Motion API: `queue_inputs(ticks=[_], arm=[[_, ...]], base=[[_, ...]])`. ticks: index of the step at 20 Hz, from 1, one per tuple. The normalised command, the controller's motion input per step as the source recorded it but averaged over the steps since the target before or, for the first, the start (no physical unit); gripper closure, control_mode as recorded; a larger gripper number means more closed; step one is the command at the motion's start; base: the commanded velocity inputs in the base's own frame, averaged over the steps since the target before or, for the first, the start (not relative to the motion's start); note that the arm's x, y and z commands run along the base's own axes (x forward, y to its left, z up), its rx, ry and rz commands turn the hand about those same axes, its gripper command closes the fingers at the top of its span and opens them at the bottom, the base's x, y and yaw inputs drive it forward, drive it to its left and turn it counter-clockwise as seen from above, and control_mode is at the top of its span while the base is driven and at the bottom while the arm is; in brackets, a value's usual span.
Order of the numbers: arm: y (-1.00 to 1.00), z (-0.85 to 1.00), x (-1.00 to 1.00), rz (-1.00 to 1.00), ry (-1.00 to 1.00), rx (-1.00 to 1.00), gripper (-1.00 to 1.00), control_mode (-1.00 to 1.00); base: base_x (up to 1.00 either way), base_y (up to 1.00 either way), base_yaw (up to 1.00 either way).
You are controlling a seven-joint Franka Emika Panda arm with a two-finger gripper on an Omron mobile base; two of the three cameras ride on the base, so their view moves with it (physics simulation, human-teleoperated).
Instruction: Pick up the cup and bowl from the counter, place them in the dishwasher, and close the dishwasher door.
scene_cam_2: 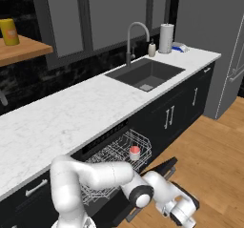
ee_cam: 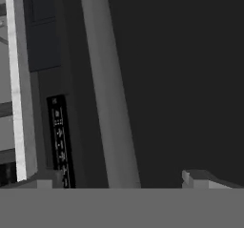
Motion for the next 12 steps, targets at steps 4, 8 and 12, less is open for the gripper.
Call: queue_inputs(ticks=[4, 8, 12], arm=[[0.20, -0.58, 0.25, 0.05, -0.05, 0.05, -1.00, -1.00], [0.81, -0.37, 0.00, 0.10, -0.20, 0.12, -1.00, -1.00], [0.98, -0.02, -0.05, 0.09, -0.20, 0.16, -1.00, -1.00]], base=[[0.00, 0.00, 0.00], [0.00, 0.00, 0.00], [0.00, 0.00, 0.00]])
